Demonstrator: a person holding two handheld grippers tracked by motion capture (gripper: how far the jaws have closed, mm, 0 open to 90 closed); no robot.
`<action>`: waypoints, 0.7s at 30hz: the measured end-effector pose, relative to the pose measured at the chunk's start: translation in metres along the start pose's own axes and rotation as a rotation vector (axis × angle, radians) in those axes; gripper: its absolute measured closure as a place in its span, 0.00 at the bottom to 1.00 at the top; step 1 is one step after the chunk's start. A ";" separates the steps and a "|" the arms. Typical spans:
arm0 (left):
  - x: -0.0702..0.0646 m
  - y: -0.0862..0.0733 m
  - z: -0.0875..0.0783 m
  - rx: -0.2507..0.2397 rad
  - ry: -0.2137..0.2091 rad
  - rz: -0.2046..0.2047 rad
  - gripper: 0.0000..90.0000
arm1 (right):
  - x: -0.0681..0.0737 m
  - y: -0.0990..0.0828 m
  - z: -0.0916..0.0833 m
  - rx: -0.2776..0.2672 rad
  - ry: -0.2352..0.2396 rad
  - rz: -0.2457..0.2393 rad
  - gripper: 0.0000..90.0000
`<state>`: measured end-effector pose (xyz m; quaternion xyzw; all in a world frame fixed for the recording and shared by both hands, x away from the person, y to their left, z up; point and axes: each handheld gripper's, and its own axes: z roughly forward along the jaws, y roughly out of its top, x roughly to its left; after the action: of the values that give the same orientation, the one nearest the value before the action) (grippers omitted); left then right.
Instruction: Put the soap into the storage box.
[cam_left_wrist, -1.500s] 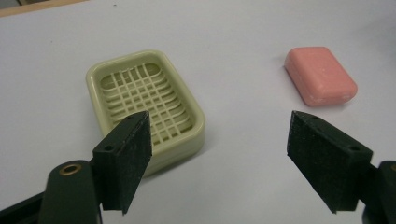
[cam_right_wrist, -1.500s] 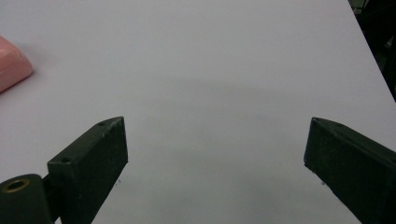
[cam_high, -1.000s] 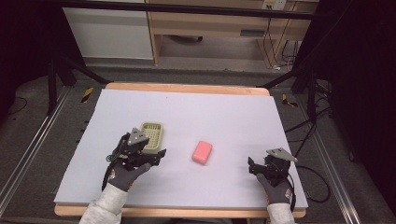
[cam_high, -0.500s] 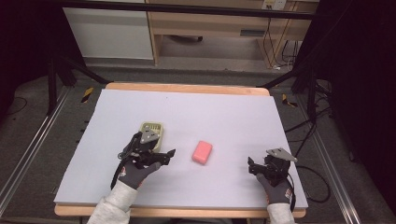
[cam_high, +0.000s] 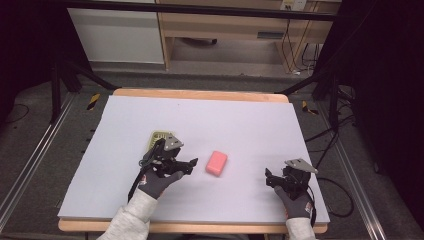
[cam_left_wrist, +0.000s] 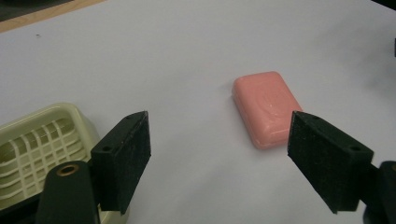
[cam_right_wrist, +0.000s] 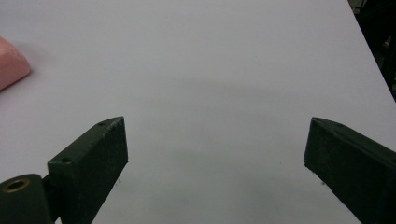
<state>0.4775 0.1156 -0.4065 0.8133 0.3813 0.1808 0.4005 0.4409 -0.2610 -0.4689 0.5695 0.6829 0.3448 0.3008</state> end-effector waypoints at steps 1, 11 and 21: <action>-0.001 0.001 0.001 0.003 -0.002 0.003 0.24 | 0.000 0.000 0.000 0.001 0.000 -0.001 0.07; -0.010 0.006 0.016 0.008 -0.019 0.008 0.24 | 0.001 0.000 0.000 0.002 0.001 -0.005 0.07; -0.017 0.010 0.030 0.013 -0.030 0.003 0.23 | 0.001 0.000 0.001 0.005 0.001 -0.007 0.07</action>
<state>0.4896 0.0829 -0.4168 0.8189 0.3755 0.1669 0.4007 0.4414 -0.2600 -0.4694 0.5677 0.6857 0.3425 0.3002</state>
